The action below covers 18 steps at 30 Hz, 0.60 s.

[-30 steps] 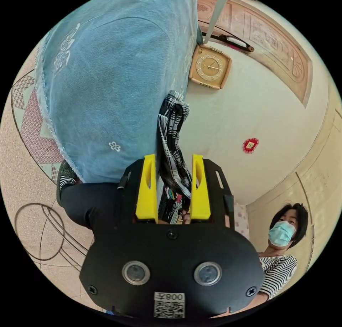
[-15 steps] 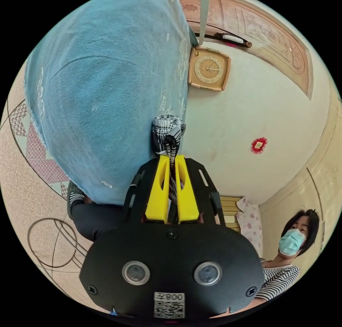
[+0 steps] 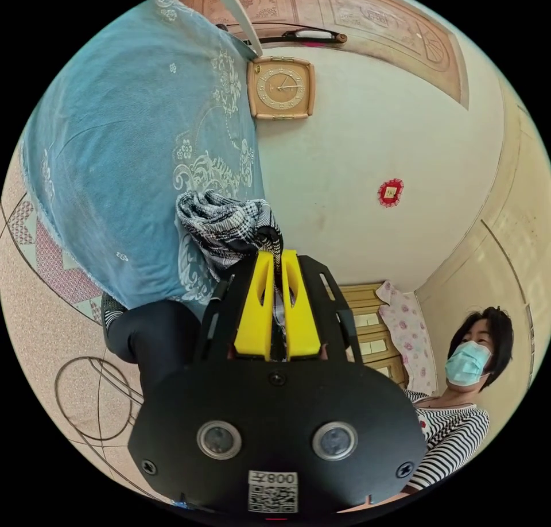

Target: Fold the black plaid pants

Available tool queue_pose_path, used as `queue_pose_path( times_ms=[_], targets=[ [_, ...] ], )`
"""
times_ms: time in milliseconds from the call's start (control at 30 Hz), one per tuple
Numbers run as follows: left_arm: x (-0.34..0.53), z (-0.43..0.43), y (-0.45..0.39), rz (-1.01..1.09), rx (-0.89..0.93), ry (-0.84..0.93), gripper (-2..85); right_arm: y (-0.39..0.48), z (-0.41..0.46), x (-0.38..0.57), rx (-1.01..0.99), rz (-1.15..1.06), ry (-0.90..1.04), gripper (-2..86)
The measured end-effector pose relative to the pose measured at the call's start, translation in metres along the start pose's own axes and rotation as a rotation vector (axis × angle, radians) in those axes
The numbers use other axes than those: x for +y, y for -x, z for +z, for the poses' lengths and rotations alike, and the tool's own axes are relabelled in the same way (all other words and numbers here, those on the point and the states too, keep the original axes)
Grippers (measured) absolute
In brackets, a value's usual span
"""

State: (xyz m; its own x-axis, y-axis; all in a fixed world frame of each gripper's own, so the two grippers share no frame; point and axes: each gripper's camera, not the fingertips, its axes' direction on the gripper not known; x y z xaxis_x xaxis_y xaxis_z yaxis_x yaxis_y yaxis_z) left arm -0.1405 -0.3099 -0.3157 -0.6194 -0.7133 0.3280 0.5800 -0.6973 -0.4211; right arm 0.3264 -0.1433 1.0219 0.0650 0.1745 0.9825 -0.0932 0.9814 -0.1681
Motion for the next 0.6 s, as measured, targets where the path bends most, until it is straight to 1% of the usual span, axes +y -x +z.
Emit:
queue_pose_path(
  times_ms=[133, 300, 600],
  targets=[
    [0.019, 0.038, -0.018, 0.059, 0.046, 0.009, 2.8, 0.003, -0.024, 0.024, -0.009, -0.075, -0.031, -0.2],
    [0.046, 0.092, -0.036, 0.131, 0.101, 0.064, 2.7, 0.003, -0.071, 0.073, -0.030, -0.178, -0.100, -0.2],
    [0.101, 0.228, -0.034, 0.185, 0.157, 0.246, 2.7, -0.031, -0.159, 0.173, -0.058, -0.263, -0.262, -0.2]
  ],
)
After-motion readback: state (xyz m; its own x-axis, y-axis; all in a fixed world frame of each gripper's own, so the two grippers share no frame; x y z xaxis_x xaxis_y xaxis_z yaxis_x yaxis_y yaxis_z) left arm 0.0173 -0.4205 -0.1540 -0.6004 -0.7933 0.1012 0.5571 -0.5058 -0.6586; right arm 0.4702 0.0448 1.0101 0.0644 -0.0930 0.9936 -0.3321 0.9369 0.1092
